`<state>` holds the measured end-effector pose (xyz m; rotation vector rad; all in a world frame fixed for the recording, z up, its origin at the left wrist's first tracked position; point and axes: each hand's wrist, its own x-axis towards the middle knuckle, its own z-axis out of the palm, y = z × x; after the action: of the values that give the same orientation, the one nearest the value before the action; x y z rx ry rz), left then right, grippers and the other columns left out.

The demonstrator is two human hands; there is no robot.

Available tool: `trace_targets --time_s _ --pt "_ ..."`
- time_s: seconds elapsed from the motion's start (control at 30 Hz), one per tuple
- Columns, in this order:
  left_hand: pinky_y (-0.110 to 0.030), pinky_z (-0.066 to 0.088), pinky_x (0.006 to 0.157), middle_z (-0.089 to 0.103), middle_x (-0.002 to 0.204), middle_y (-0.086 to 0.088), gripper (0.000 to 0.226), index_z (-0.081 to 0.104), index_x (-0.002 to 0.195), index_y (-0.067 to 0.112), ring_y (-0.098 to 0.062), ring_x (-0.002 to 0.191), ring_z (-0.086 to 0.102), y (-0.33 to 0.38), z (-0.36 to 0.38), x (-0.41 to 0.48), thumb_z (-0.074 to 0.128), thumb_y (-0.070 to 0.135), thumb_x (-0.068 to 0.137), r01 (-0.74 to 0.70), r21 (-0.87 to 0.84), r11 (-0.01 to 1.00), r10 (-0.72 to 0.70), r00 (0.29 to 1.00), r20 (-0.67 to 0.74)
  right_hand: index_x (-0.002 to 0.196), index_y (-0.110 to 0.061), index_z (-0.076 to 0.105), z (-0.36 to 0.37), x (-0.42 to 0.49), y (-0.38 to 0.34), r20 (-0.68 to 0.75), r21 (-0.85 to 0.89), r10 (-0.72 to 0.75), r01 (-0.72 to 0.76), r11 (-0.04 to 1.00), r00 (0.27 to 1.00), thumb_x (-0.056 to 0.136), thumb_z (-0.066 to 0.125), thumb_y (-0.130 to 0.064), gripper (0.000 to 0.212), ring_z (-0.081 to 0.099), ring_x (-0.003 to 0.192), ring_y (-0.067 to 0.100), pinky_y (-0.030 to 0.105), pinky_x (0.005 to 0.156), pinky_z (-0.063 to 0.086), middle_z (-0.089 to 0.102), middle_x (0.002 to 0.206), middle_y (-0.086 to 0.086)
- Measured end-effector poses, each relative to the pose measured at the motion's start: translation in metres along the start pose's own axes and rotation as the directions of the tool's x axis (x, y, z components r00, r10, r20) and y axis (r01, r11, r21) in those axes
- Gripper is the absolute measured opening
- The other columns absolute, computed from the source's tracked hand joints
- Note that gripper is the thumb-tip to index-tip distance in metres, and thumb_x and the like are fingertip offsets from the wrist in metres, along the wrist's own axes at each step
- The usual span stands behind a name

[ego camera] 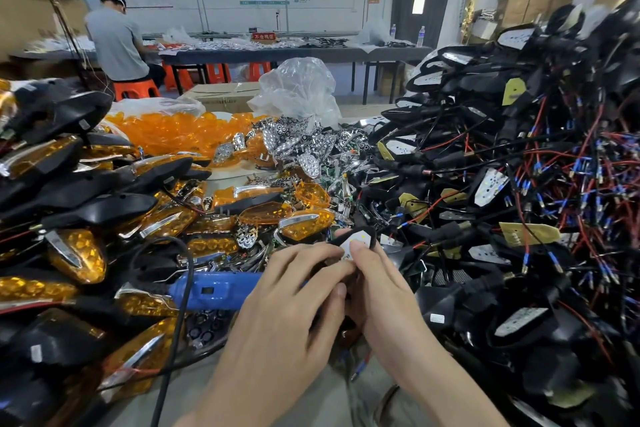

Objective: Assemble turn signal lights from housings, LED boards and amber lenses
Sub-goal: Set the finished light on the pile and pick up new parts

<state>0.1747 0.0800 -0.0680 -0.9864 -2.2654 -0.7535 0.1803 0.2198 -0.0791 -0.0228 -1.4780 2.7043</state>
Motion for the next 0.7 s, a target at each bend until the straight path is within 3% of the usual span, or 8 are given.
trace_targets --time_s 0.07,0.17,0.27,0.43,0.5,0.57,0.63,0.7 --pt "-0.023 0.043 0.100 0.054 0.132 0.016 0.030 0.062 0.126 0.027 -0.008 0.127 0.044 0.001 0.001 0.000 0.047 0.028 0.100 -0.025 0.010 1.000 0.025 1.000 0.007 0.088 -0.035 0.078 -0.001 0.000 0.004 -0.043 -0.041 -0.022 0.020 0.999 0.999 0.085 0.062 -0.038 0.016 0.075 0.088 0.012 0.022 0.068 0.058 0.078 0.093 -0.001" --pt "-0.023 0.043 0.099 0.048 0.141 0.011 0.032 0.061 0.128 0.027 -0.009 0.127 0.045 0.002 0.004 0.000 0.048 0.028 0.099 -0.040 0.032 0.999 0.040 0.999 0.019 0.101 -0.035 0.075 -0.005 0.001 0.007 -0.093 -0.121 -0.067 0.056 0.991 0.993 0.082 0.063 -0.045 0.024 0.074 0.095 0.014 0.024 0.074 0.057 0.077 0.099 -0.001" --pt "-0.015 0.047 0.077 0.045 0.140 0.008 0.042 0.049 0.137 0.029 -0.006 0.114 0.054 0.005 0.006 0.002 0.047 0.037 0.096 0.074 0.070 0.995 -0.076 0.997 0.019 0.100 -0.032 0.074 -0.006 0.003 0.002 -0.160 -0.118 -0.126 0.108 0.987 0.979 0.082 0.060 -0.042 0.025 0.075 0.094 0.021 0.031 0.074 0.058 0.078 0.101 0.004" --pt "-0.016 0.033 0.043 0.066 0.084 0.016 0.042 0.059 0.127 0.026 -0.004 0.070 0.064 0.007 0.002 0.004 0.043 0.047 0.094 0.167 0.204 0.965 -0.182 0.982 0.056 0.115 -0.007 0.061 -0.006 0.005 -0.008 -0.229 0.039 -0.191 0.204 0.978 0.955 0.107 0.041 -0.018 0.024 0.074 0.079 0.028 0.032 0.066 0.060 0.077 0.102 0.015" --pt "-0.015 0.023 0.039 0.056 0.063 0.017 0.037 0.061 0.125 0.028 -0.002 0.053 0.059 0.009 0.002 0.002 0.047 0.048 0.098 0.182 0.215 0.959 -0.193 0.981 0.034 0.115 -0.006 0.058 -0.004 0.005 -0.009 -0.231 0.092 -0.175 0.201 0.975 0.957 0.108 0.039 -0.017 0.023 0.074 0.078 0.029 0.034 0.066 0.060 0.076 0.101 0.017" --pt "-0.019 0.027 0.034 0.033 0.050 0.017 0.039 0.060 0.126 0.028 -0.005 0.042 0.053 0.013 0.005 0.001 0.048 0.048 0.095 0.232 0.181 0.956 -0.233 0.972 -0.016 0.116 -0.005 0.057 -0.003 0.004 -0.009 -0.232 0.151 -0.155 0.193 0.970 0.960 0.108 0.039 -0.017 0.023 0.074 0.079 0.032 0.036 0.066 0.060 0.076 0.101 0.018" --pt "-0.019 0.030 0.035 0.025 0.046 0.017 0.047 0.052 0.131 0.034 -0.008 0.060 0.059 0.019 0.010 -0.002 0.038 0.055 0.091 0.315 0.103 0.944 -0.313 0.949 -0.035 0.117 -0.006 0.057 -0.002 0.003 -0.010 -0.231 0.199 -0.139 0.186 0.962 0.963 0.108 0.039 -0.017 0.023 0.074 0.080 0.035 0.037 0.067 0.061 0.075 0.099 0.018" --pt "-0.017 0.033 0.044 0.037 0.049 0.017 0.052 0.037 0.133 0.046 0.000 0.094 0.052 0.025 0.018 -0.006 0.023 0.066 0.087 0.403 -0.012 0.915 -0.403 0.915 0.026 0.113 -0.009 0.057 -0.003 0.003 -0.010 -0.228 0.242 -0.119 0.174 0.954 0.966 0.108 0.039 -0.017 0.021 0.074 0.081 0.037 0.037 0.067 0.061 0.074 0.094 0.017"
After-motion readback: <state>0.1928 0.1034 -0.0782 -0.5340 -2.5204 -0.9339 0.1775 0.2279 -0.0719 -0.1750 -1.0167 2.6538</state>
